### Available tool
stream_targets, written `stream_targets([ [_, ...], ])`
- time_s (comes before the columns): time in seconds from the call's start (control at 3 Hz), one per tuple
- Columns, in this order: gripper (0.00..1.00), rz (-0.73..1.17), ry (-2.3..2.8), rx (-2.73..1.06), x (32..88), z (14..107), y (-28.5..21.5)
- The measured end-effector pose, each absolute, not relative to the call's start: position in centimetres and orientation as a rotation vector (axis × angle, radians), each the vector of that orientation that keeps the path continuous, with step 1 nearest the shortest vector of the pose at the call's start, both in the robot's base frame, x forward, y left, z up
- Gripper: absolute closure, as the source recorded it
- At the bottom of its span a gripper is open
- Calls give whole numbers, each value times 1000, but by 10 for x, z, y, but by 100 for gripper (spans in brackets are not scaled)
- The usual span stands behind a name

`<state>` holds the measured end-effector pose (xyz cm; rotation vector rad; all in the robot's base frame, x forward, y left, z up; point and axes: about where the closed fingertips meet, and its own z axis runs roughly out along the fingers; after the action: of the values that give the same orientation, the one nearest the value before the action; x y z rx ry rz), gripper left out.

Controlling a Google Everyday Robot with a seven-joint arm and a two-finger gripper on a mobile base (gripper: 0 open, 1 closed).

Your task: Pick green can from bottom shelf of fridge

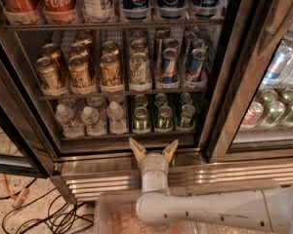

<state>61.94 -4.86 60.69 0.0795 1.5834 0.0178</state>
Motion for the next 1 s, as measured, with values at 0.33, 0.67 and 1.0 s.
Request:
stream_targets([
  [0.33,0,-51,1508,106,622,615,-59],
  [0.67,0,-126,1480,139,624,614,-76],
  [1.0,0,-124,1481,139,625,614,-76],
])
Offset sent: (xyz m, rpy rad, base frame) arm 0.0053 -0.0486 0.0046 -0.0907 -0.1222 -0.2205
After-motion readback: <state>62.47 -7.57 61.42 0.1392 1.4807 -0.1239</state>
